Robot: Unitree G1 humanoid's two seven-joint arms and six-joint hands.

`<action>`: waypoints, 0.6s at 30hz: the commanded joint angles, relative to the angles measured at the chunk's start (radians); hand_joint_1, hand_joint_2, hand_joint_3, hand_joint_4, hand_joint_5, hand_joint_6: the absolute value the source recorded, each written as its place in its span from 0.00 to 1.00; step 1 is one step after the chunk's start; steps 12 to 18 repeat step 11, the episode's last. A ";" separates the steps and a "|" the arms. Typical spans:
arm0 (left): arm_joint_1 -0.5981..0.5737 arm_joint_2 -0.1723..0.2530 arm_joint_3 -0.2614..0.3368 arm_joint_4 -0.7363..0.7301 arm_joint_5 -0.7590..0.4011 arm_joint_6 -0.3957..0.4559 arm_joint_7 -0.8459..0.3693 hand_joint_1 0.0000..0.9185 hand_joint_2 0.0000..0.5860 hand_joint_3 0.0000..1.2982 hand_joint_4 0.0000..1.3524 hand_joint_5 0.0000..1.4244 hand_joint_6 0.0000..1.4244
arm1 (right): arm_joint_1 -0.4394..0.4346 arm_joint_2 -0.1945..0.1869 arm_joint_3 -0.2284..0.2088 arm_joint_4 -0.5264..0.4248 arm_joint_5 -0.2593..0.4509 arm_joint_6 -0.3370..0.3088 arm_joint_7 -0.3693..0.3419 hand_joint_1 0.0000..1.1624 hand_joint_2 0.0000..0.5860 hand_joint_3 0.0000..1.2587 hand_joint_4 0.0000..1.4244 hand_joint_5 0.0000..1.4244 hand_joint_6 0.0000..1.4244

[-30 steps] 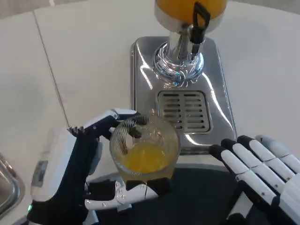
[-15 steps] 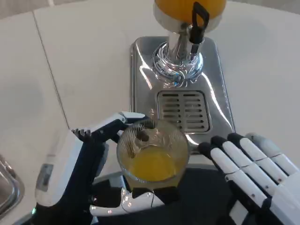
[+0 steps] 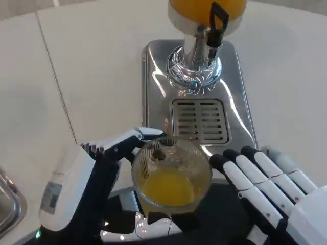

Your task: Grasp the cup under the faucet to collect the drink, then remove the cup.

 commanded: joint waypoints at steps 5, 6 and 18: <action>0.012 -0.010 0.011 0.005 -0.008 -0.043 0.015 0.85 0.00 0.90 0.88 0.91 1.00 | 0.004 0.003 0.017 0.003 -0.013 0.008 -0.003 0.00 0.98 0.00 0.00 0.00 0.00; 0.014 -0.012 0.011 0.004 -0.009 -0.044 0.016 0.85 0.00 0.90 0.88 0.91 1.00 | 0.004 0.005 0.021 0.003 -0.017 0.008 -0.003 0.00 0.98 0.00 0.00 0.00 0.00; 0.018 -0.015 0.011 0.000 -0.008 -0.047 0.015 0.85 0.00 0.90 0.88 0.91 1.00 | 0.007 0.010 0.029 -0.004 -0.026 0.011 -0.005 0.00 0.99 0.00 0.00 0.00 0.00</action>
